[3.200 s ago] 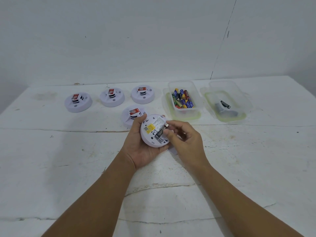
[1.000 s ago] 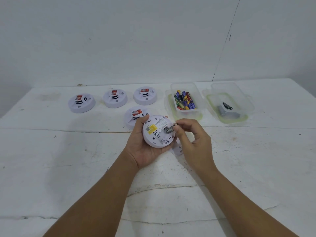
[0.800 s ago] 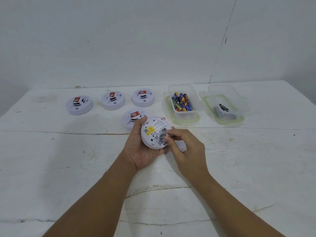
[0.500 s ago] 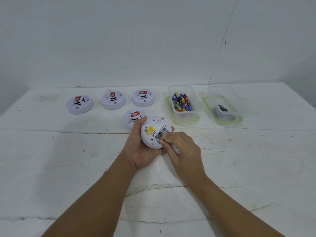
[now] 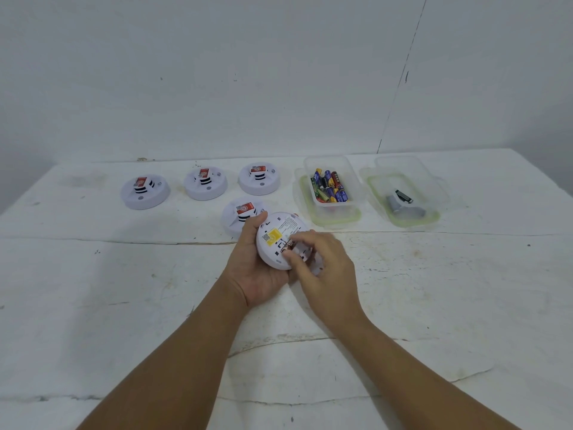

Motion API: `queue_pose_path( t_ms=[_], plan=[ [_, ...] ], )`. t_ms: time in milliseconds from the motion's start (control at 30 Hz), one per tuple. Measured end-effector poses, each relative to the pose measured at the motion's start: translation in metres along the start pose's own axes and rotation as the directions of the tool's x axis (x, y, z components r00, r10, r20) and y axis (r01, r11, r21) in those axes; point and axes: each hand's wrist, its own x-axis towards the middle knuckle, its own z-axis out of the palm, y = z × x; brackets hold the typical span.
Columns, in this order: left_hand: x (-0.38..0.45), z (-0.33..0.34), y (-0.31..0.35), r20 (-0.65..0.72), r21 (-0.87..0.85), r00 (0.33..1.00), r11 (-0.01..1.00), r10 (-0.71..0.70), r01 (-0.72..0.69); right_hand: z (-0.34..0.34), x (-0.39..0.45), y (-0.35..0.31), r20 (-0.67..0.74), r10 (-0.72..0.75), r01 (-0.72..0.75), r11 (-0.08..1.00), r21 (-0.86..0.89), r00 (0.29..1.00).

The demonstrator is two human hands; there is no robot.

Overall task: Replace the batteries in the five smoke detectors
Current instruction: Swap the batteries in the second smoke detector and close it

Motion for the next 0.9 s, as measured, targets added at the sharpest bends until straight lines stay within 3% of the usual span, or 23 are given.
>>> queue_pose_path(
  t_ms=[133,267,533,900],
  plan=[
    [-0.001,0.002,-0.001,0.013,-0.026,0.999,0.999,0.038,-0.037,0.0,0.003,0.0,-0.021,0.246,-0.243,0.967,0.082,0.969],
    [-0.003,0.004,-0.001,0.035,-0.043,0.999,0.998,0.039,-0.038,-0.006,0.013,0.001,0.1,0.361,-0.373,0.914,0.158,0.927],
    [-0.006,0.009,-0.003,0.033,-0.012,0.998,0.999,0.046,-0.046,-0.02,0.036,-0.007,0.308,0.485,-0.543,0.828,0.141,0.819],
    [-0.011,0.012,-0.005,-0.001,-0.033,0.998,0.998,0.06,-0.06,-0.027,0.052,-0.022,0.431,0.562,-0.66,0.742,0.115,0.706]
  ],
)
